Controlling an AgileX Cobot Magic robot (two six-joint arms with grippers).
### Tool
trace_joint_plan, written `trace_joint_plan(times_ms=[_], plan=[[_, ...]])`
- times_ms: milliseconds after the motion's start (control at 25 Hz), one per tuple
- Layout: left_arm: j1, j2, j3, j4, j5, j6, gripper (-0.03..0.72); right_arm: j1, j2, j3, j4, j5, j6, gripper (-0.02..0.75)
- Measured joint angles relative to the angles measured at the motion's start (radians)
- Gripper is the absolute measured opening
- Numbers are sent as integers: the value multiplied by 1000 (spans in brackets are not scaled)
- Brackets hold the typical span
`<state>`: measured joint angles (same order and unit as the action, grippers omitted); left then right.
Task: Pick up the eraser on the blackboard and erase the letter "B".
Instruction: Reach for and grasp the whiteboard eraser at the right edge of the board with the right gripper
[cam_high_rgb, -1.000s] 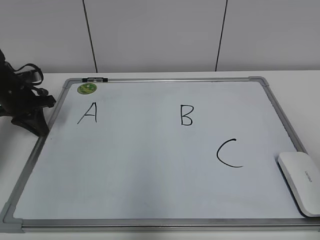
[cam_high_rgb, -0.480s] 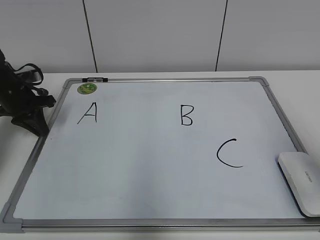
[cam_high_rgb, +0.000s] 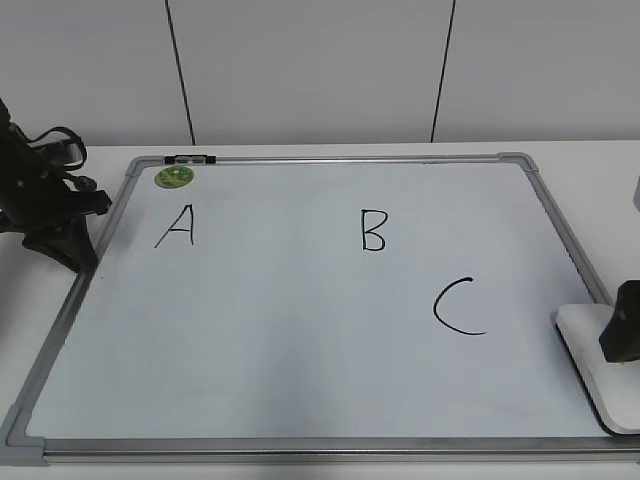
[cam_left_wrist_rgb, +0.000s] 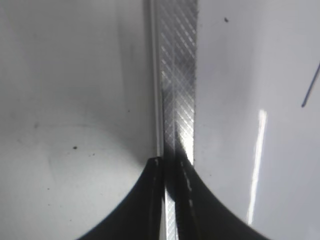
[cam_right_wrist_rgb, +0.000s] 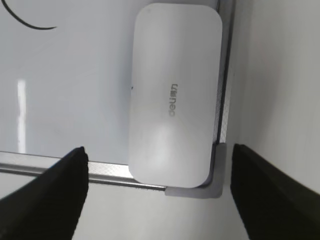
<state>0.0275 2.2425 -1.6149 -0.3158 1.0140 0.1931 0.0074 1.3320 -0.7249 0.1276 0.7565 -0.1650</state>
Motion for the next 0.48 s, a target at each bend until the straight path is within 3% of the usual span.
trace_joint_plan(times_ms=[480], plan=[[0,0,0,0,0,0,34,0,178,-3,-6,-143,-8,666]])
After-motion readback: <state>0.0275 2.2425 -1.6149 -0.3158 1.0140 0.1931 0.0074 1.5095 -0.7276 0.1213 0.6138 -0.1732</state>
